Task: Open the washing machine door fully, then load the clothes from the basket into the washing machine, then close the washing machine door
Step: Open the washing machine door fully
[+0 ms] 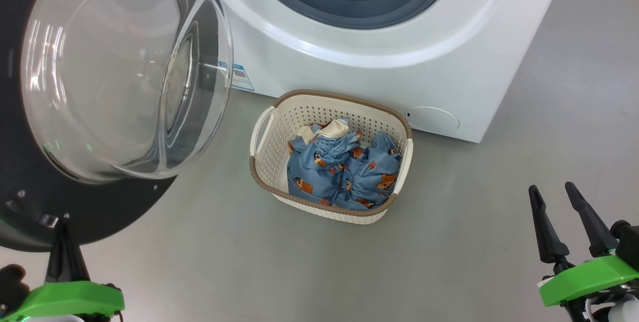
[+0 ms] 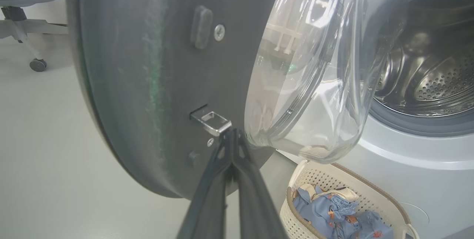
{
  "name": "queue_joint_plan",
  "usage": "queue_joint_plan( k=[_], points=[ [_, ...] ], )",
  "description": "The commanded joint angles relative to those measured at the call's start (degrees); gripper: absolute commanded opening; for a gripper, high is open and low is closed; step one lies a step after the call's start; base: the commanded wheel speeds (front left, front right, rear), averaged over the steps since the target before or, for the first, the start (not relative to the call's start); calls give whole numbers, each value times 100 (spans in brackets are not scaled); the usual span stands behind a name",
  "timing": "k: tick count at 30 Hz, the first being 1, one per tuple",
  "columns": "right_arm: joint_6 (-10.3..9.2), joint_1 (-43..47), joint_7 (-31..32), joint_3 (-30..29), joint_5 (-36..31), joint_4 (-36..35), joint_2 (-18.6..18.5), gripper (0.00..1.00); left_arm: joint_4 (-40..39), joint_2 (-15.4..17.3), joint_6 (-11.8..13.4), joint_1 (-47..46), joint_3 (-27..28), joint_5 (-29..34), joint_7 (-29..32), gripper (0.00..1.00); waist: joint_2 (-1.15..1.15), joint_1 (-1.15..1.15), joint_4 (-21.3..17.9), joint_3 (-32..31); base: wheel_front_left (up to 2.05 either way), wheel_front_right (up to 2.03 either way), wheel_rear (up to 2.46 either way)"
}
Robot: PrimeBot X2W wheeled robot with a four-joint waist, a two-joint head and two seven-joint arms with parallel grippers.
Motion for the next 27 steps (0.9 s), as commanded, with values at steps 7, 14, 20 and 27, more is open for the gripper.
queue_joint_plan(
  k=[7,14,20,27],
  points=[
    [23,-80,-76,103,25,-144,-121,100,25,268,-43,-475,582,177,-96,0,0,0,10,-14,0,0,0],
    [23,-94,-76,93,27,-141,-146,100,320,286,-120,-707,884,340,-96,0,0,0,12,10,0,0,0],
    [23,-114,-76,96,22,-147,-171,100,650,362,-192,-945,1105,475,-96,0,0,0,-3,48,0,0,0],
    [23,-129,-76,89,12,-166,-210,100,1060,453,-251,-1243,1401,626,-96,0,0,0,-35,136,0,0,0]
  ],
)
